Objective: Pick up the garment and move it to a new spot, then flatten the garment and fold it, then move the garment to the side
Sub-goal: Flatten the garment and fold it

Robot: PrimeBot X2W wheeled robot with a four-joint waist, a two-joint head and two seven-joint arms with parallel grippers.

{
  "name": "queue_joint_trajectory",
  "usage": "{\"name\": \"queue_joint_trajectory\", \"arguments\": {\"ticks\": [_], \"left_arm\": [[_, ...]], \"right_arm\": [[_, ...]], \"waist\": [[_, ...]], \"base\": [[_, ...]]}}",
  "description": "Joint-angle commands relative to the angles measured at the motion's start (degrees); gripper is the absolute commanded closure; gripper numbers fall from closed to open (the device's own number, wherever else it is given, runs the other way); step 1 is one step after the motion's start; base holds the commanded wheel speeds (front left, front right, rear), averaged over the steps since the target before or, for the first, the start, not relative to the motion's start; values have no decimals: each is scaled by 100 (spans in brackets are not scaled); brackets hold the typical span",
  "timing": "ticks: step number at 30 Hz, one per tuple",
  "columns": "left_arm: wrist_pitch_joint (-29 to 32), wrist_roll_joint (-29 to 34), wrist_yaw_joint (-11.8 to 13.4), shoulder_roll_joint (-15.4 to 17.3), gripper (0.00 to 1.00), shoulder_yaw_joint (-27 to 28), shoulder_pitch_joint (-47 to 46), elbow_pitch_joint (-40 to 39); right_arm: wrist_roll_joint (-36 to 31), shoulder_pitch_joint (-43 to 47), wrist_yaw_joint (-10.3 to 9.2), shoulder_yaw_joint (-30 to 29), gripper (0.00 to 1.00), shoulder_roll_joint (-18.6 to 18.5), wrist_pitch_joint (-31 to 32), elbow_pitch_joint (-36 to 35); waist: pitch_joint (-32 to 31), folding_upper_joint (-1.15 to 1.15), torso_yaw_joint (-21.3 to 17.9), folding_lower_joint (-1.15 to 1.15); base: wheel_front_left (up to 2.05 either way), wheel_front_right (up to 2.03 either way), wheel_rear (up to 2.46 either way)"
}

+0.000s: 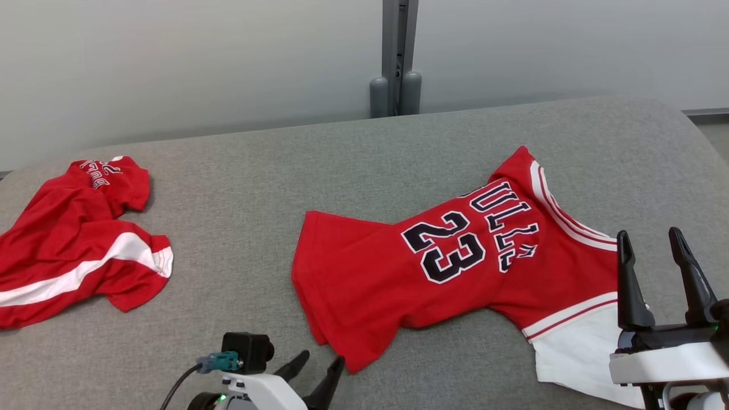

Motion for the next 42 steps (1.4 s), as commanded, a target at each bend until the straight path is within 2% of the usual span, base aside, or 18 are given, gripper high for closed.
{"name": "queue_joint_trajectory", "arguments": {"ticks": [1,7,17,18,19,20,21,23,27,30,37,42], "left_arm": [[113,-56,-27,56,0,-32,74,-79],[828,-222,-59,140,0,-279,56,-89],[746,-244,-17,105,0,-301,-402,348],[730,-267,-27,102,7,-306,-435,375],[724,-286,-35,99,25,-312,-465,396],[689,-297,-37,96,51,-316,-498,411],[662,-306,-44,93,62,-308,-527,428],[612,-319,-46,92,100,-302,-556,473],[589,-411,-83,108,100,-322,-608,452],[691,-532,-129,241,100,-369,-609,185],[1237,-1176,-169,656,100,-239,-170,-1144],[1540,-1564,-90,896,100,13,151,-2084]], "right_arm": [[32,-38,3,-19,0,-21,-27,-13],[106,-124,2,18,0,-22,-27,-32],[163,-241,3,60,0,-22,-28,-15],[170,-243,3,65,0,-22,-28,-11],[171,-244,2,63,0,-22,-28,-3],[174,-244,3,60,0,-22,-28,3],[175,-239,3,57,0,-22,-28,14],[176,-243,3,52,0,-22,-28,28],[188,-230,3,33,0,-21,-28,43],[180,-216,3,32,0,-21,-28,51],[193,-138,3,18,0,-22,-28,58],[196,-120,2,29,0,-22,-28,57]], "waist": [[8,0,-38,0],[119,0,-224,0],[321,0,-523,0],[333,0,-542,0],[343,0,-559,0],[350,0,-572,0],[355,0,-583,0],[362,0,-589,0],[356,0,-539,0],[323,0,-457,0],[227,0,-277,0],[214,0,-214,0]], "base": [[0,0,0],[0,0,0],[0,0,0],[0,0,0],[0,0,0],[0,0,0],[0,0,0],[0,0,0],[0,0,0],[0,0,0],[0,0,0],[0,0,0]]}}
